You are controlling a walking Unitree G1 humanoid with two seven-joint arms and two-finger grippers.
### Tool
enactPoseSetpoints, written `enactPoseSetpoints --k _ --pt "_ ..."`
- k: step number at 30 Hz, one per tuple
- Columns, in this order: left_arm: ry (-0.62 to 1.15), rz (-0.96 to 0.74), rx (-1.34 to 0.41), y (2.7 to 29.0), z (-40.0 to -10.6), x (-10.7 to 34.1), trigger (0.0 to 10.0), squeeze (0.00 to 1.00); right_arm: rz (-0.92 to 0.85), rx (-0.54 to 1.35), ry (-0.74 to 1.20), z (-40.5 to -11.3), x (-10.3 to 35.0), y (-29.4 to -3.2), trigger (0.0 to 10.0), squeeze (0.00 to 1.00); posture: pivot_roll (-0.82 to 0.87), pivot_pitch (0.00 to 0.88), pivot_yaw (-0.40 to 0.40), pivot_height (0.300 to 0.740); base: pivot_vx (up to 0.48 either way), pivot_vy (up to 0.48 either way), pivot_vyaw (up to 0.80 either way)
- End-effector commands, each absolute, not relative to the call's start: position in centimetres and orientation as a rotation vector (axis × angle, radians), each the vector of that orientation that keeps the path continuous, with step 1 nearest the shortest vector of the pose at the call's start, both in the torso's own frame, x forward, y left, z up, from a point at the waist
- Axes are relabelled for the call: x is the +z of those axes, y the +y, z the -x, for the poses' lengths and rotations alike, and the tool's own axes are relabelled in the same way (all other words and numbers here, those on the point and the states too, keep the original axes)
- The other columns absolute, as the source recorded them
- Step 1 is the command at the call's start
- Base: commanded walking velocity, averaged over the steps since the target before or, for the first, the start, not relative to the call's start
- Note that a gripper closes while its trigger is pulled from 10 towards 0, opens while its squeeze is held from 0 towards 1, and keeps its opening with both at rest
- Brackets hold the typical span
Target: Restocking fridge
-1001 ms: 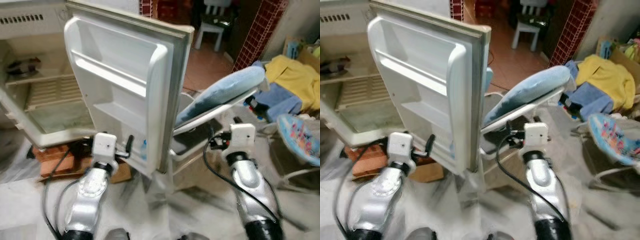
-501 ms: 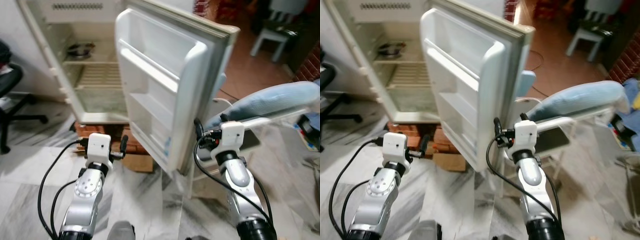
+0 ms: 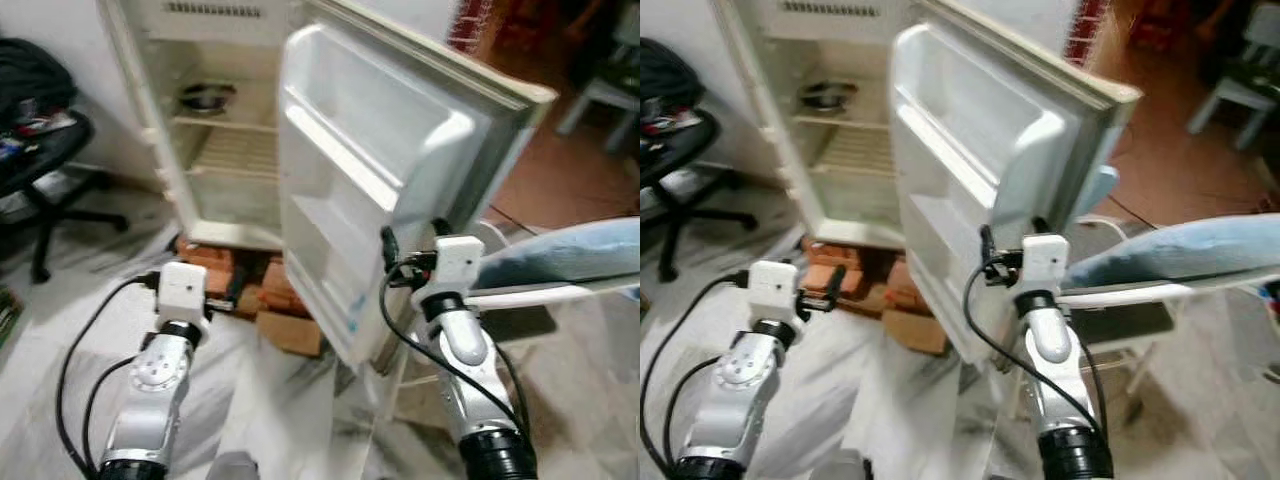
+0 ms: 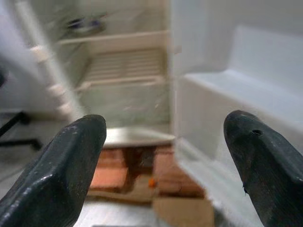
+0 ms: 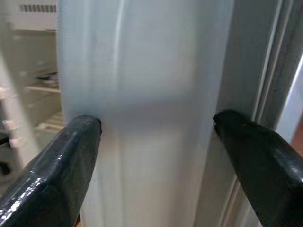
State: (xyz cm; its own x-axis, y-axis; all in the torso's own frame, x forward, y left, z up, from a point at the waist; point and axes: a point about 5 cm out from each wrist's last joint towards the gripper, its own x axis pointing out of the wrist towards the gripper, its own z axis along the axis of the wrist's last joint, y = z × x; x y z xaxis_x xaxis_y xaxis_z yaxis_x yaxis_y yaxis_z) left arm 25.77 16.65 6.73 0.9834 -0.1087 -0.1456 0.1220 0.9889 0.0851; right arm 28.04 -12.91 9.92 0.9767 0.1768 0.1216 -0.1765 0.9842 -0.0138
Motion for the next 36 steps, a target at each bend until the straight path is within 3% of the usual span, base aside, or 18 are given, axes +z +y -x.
enactPoseSetpoints --k 1,6,12,16,20,27,34,36 --pt "0.128 -0.063 -0.134 15.7 -25.8 7.0 10.0 0.00 0.010 0.078 -0.119 -28.2 9.9 -15.2 10.0 0.00 0.05 0.024 -0.025 0.740 0.000 0.000 0.00" --pt "0.135 -0.067 -0.136 15.8 -25.6 6.9 10.0 0.00 0.005 0.111 -0.112 -27.8 9.7 -15.1 10.0 0.00 0.05 0.024 -0.025 0.740 0.000 0.000 0.00" --pt "0.143 -0.072 -0.135 16.2 -25.2 6.8 10.0 0.00 -0.064 0.471 0.029 -24.9 7.8 -13.3 10.0 0.00 0.06 0.024 -0.032 0.740 0.000 0.000 0.00" --pt "0.154 -0.074 -0.136 16.3 -25.0 6.6 10.0 0.00 -0.009 0.527 0.113 -23.9 6.4 -14.3 10.0 0.00 0.06 0.026 -0.033 0.740 0.000 0.000 0.00" --pt "0.200 -0.092 -0.143 16.6 -24.3 6.1 10.0 0.00 0.104 0.335 0.065 -26.3 7.1 -16.6 10.0 0.00 0.06 0.026 -0.025 0.740 0.000 0.000 0.00" --pt "0.294 -0.064 -0.127 17.5 -23.1 5.2 10.0 0.00 0.080 0.228 -0.072 -29.6 10.8 -17.1 10.0 0.00 0.08 0.033 -0.017 0.740 0.000 0.000 0.00" --pt "0.321 -0.061 -0.125 17.8 -22.2 4.8 10.0 0.00 0.031 0.301 -0.117 -31.0 12.4 -16.3 10.0 0.00 0.10 0.036 -0.023 0.740 0.000 0.000 0.00" --pt "0.343 -0.038 -0.123 17.8 -22.0 4.7 10.0 0.00 -0.037 0.437 -0.132 -31.1 13.2 -14.9 10.0 0.00 0.10 0.038 -0.022 0.740 0.000 0.000 0.00"
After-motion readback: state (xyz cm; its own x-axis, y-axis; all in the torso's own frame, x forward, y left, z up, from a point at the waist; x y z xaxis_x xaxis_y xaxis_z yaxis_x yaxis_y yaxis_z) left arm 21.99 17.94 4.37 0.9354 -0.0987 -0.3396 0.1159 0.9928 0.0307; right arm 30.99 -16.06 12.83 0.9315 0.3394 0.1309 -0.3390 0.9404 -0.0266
